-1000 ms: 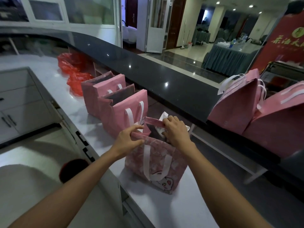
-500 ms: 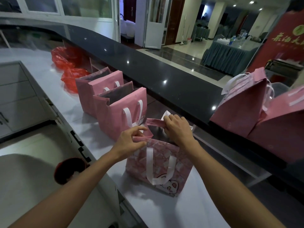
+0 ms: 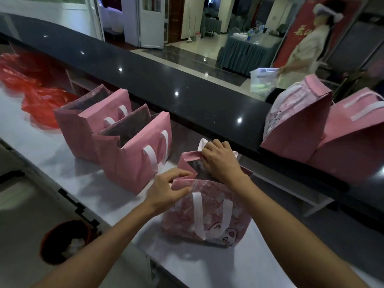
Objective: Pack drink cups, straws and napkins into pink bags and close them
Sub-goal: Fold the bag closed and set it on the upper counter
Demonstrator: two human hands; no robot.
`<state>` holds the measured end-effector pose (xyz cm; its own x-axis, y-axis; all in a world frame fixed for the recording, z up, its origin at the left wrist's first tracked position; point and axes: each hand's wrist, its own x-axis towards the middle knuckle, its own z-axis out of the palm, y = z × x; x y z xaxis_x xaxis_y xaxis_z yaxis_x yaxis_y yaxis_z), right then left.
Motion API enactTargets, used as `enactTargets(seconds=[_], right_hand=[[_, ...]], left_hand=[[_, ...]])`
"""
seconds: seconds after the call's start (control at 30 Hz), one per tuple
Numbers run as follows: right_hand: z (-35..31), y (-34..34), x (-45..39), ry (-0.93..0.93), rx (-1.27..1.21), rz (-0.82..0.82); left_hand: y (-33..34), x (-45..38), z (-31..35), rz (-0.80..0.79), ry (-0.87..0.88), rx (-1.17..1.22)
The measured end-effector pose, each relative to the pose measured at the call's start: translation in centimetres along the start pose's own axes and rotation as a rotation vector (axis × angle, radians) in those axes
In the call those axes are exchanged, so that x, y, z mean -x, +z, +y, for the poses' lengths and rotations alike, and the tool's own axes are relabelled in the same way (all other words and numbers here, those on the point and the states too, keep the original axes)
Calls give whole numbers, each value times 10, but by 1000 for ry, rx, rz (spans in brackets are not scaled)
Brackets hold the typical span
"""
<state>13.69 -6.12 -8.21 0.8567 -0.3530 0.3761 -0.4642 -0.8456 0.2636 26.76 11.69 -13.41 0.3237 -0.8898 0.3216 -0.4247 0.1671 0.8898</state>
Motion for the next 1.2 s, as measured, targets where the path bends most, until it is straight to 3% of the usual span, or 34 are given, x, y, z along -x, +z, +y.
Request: enactTargets(seconds=[0.2, 0.33, 0.57, 0.9, 1.2], right_hand=[[4, -23, 2, 64, -389, -71], [11, -34, 6, 192, -576, -74], [6, -50, 8, 464, -546, -178], [-4, -58, 15, 512, -580, -208], [10, -51, 68, 386, -228, -57]], left_hand=[[1, -7, -17, 101, 131, -55], [-3, -16, -20, 73, 136, 12], [-3, -40, -15, -54, 177, -1], [1, -59, -19, -24, 244, 4], [2, -60, -29, 11, 246, -11]])
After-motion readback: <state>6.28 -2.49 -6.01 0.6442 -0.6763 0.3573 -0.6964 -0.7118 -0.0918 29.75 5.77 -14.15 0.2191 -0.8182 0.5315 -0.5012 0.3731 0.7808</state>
